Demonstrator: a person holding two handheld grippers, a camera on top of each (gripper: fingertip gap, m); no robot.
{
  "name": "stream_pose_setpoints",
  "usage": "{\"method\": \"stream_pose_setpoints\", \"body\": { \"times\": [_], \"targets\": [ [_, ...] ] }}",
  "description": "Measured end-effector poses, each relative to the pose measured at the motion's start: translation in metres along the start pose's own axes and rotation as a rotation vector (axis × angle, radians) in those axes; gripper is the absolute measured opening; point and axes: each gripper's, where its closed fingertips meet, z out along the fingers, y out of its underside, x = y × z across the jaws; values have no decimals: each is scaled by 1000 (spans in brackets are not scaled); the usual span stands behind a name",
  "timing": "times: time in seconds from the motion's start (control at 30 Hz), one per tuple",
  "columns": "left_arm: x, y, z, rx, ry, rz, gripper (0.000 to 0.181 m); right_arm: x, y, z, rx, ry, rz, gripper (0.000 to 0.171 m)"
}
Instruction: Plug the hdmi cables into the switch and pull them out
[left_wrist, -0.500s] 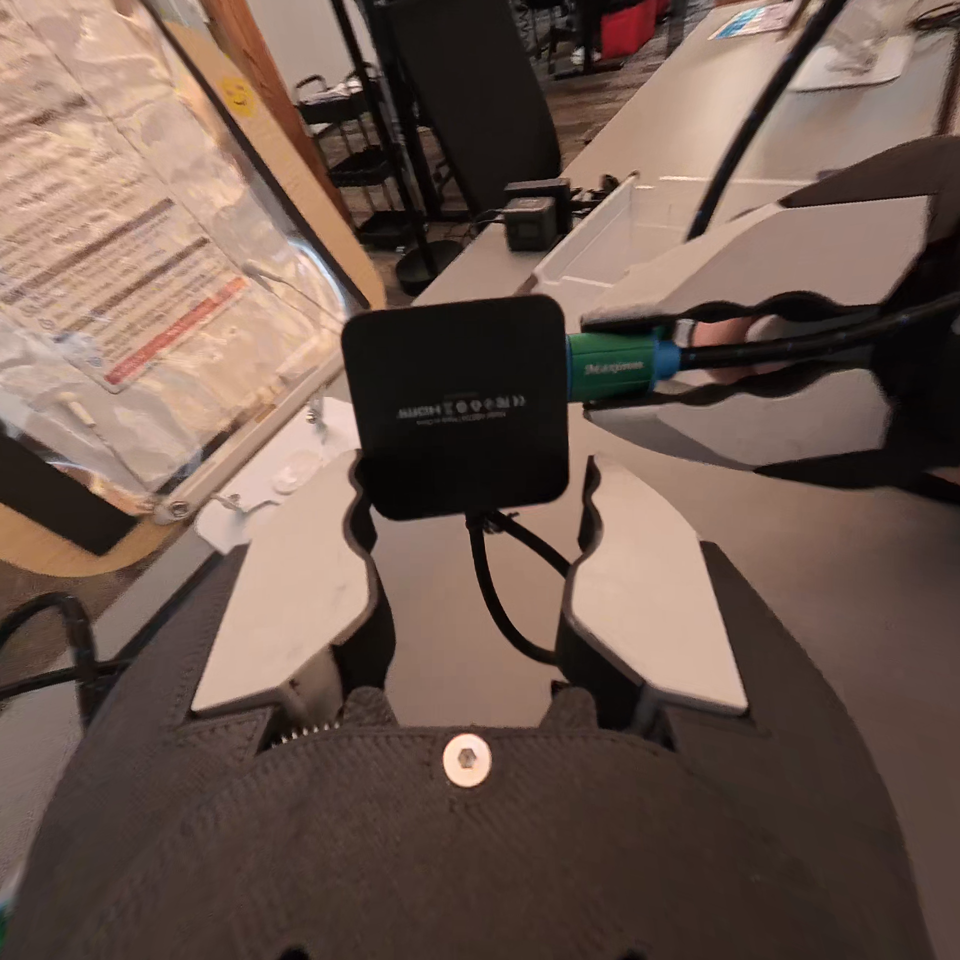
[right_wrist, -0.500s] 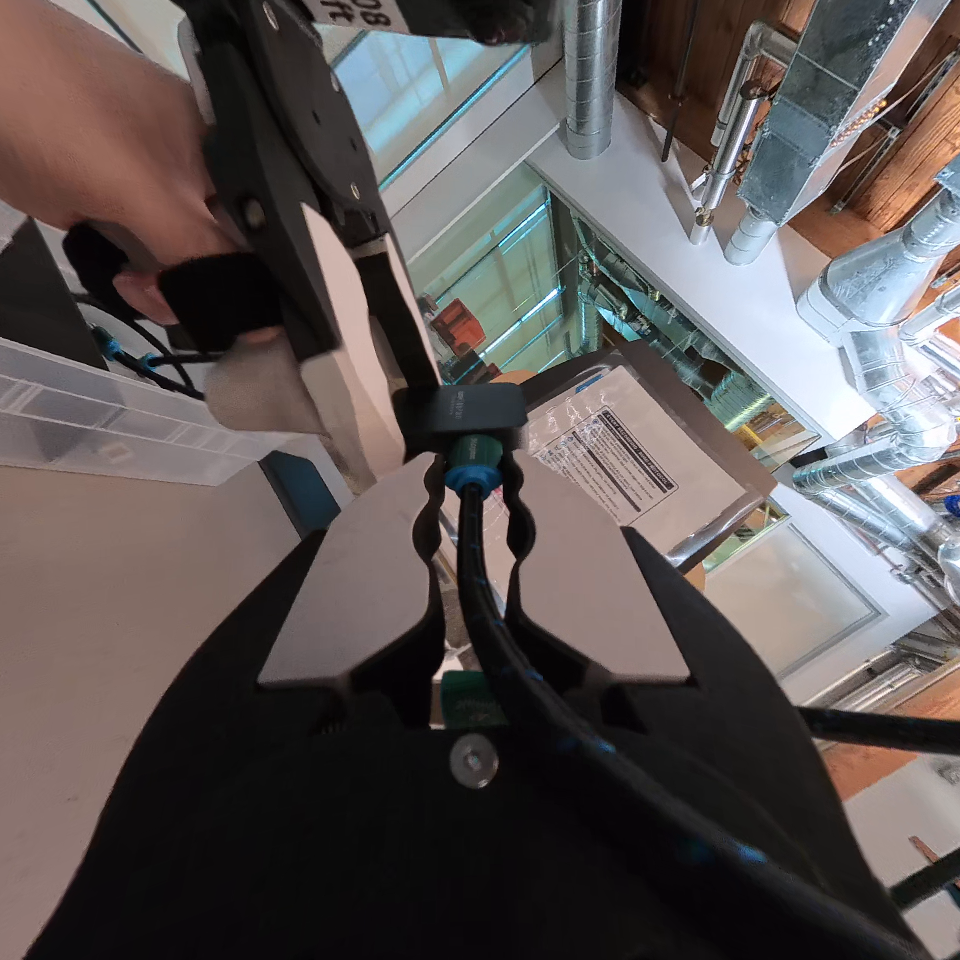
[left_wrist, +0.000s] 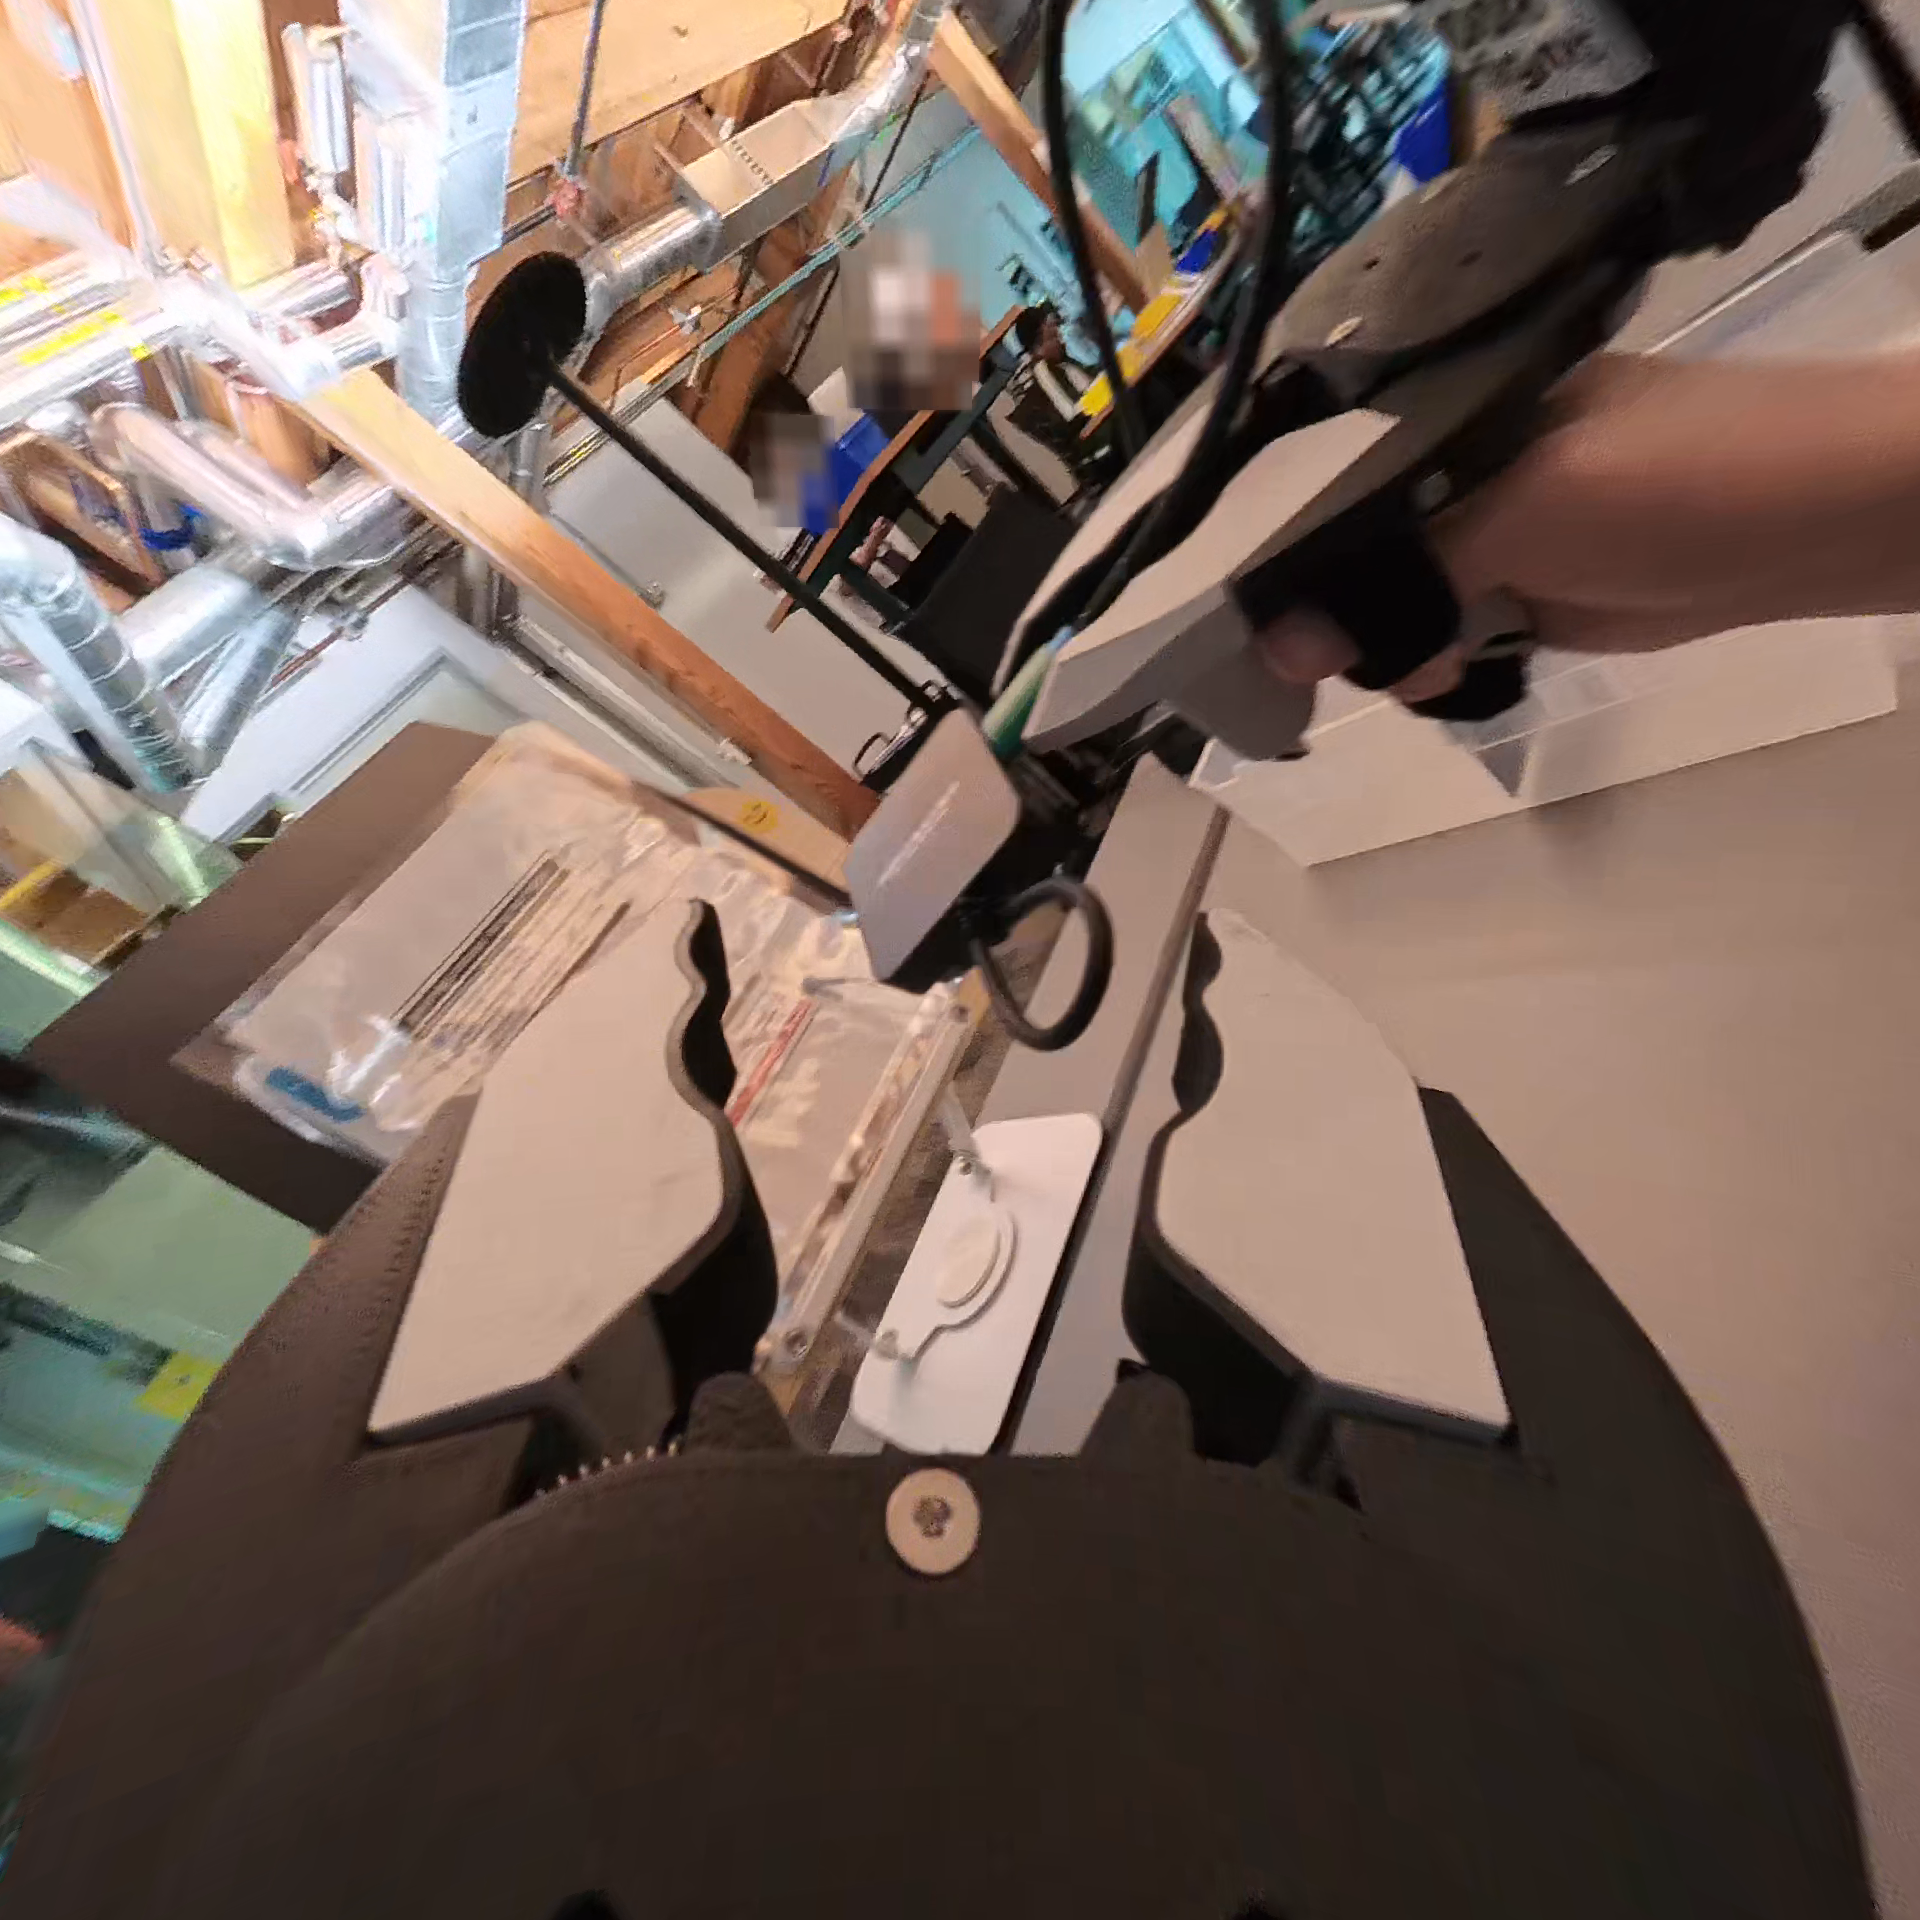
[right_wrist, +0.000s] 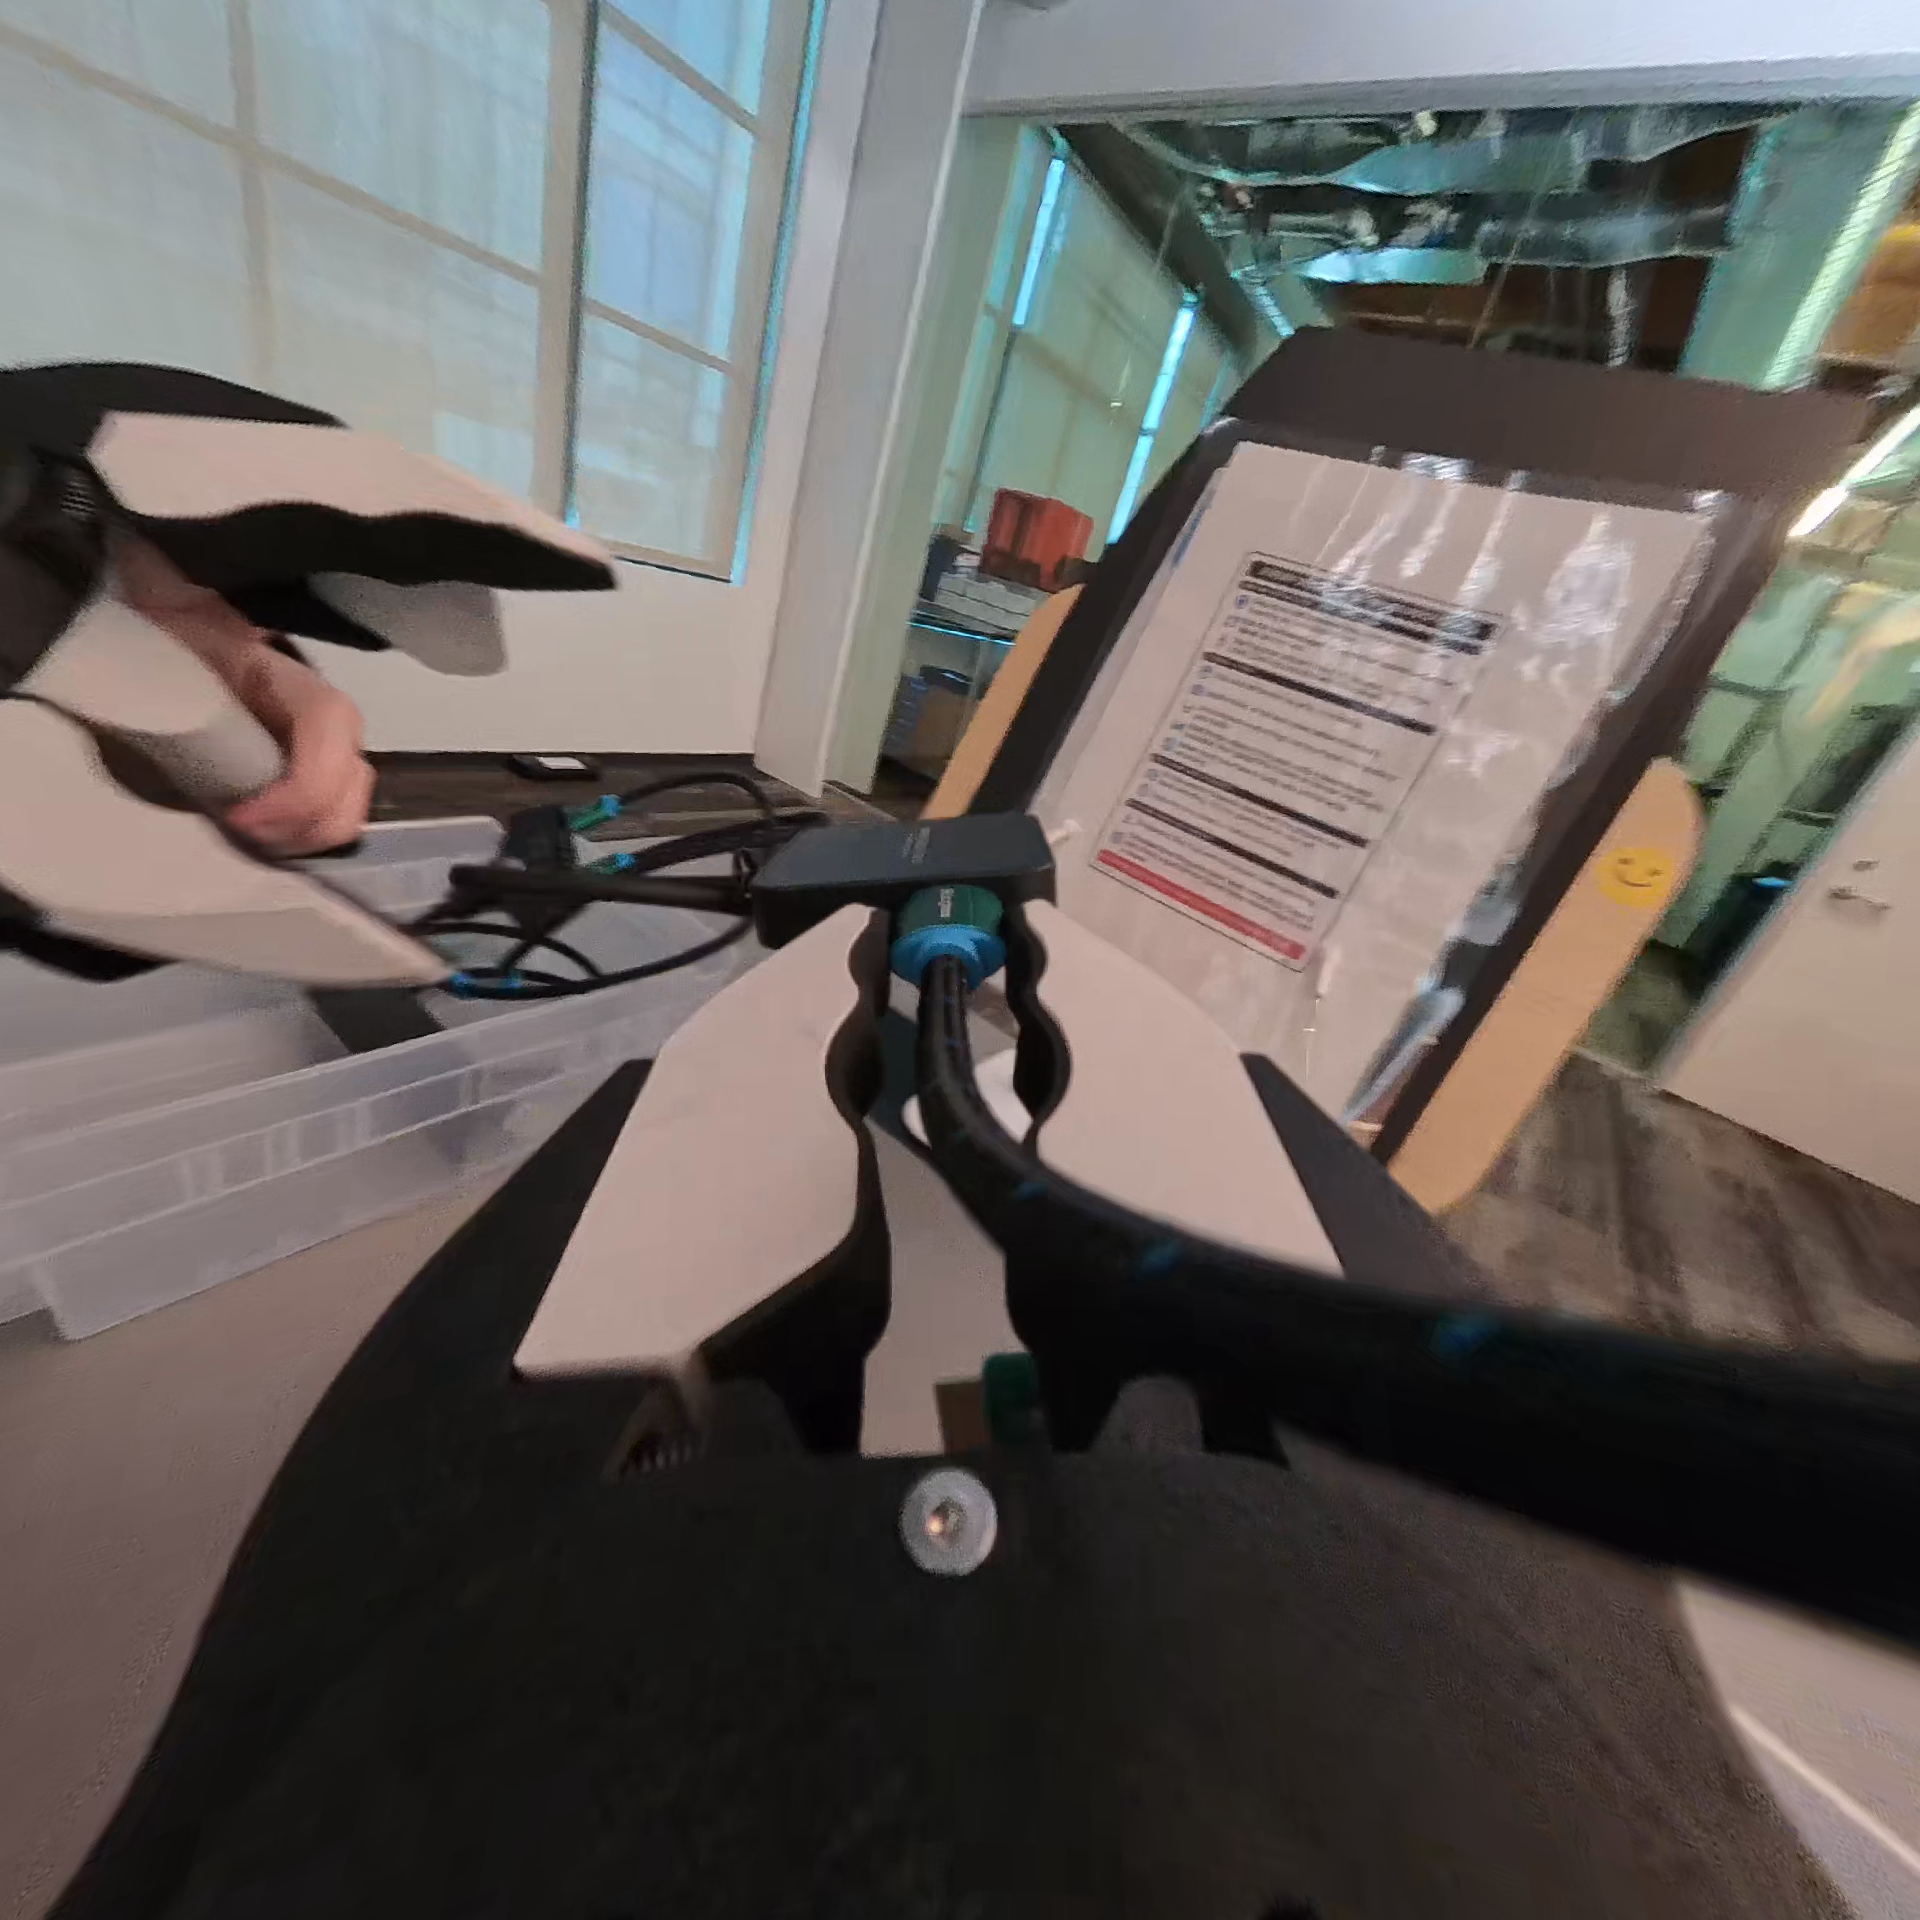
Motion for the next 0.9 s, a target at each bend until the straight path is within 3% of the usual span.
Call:
{"method": "stream_pose_setpoints", "body": {
  "times": [0.13,0.27,0.4,0.53,0.7,0.9],
  "targets": [
    [9,-5,8,19,17,-7,90,19,1,-6,-10,65,2,22],
    [1,29,21,-120,-109,139,96,0,-7,-6,15,-102,149,21],
    [-5,24,19,-65,-204,236,79,-27,-8,-3,-14,-241,231,21],
    [-1,25,20,-93,-244,361,62,-43,1,2,-70,-269,209,21],
    [7,25,22,-98,-278,533,24,-57,9,7,-101,-287,180,21],
    [11,37,30,-173,-282,567,15,-55,16,10,-108,-248,125,22]
  ]
}}
